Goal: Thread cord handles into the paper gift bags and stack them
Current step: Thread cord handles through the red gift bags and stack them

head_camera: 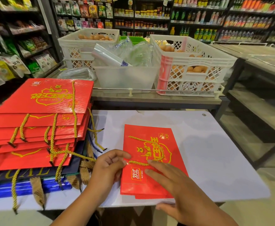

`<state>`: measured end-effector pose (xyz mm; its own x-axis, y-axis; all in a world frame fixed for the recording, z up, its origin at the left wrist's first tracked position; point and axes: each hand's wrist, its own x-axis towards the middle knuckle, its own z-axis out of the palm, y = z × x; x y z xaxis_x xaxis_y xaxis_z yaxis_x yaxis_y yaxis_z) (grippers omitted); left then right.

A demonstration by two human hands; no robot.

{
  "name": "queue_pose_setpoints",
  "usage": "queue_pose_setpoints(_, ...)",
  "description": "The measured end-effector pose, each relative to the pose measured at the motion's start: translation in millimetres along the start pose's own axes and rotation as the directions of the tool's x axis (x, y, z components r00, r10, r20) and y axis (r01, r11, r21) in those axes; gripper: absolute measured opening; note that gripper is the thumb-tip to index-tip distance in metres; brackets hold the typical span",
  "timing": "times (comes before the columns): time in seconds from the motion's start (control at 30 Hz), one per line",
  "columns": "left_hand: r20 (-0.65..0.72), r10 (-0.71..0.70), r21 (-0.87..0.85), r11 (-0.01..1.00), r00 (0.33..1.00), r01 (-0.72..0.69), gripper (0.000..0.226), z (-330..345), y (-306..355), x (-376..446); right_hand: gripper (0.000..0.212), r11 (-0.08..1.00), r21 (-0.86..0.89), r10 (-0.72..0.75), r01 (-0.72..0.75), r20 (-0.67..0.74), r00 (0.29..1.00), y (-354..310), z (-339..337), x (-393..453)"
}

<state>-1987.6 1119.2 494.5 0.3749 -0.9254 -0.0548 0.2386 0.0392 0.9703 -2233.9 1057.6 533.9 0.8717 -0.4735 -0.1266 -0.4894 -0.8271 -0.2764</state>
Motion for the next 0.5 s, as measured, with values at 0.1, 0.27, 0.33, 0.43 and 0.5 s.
queue_pose_setpoints(0.1,0.012,-0.03,0.016,0.999,0.999,0.03,0.015,0,3,-2,0.076,0.999,-0.02,-0.046,0.044,-0.067,0.997,5,7,-6)
queue_pose_setpoints(0.27,0.08,0.066,0.115,0.991,0.995,-0.075,0.011,10,19,-13,0.058,0.984,-0.159,-0.124,0.078,-0.304,0.944,13,5,-30)
queue_pose_setpoints(0.33,0.085,0.165,0.179,0.968,0.983,-0.178,0.015,14,29,-20,0.056,0.991,-0.082,-0.135,0.11,-0.43,0.893,13,-7,-42)
queue_pose_setpoints(0.43,0.063,0.273,0.219,0.934,0.96,-0.281,0.026,21,40,-28,0.037,0.993,-0.085,-0.119,0.083,-0.657,0.745,8,-32,-55)
queue_pose_setpoints(0.5,0.026,0.286,0.251,0.926,0.958,-0.283,0.036,23,40,-30,0.034,0.997,-0.081,-0.072,0.016,-0.752,0.655,-2,-52,-59)
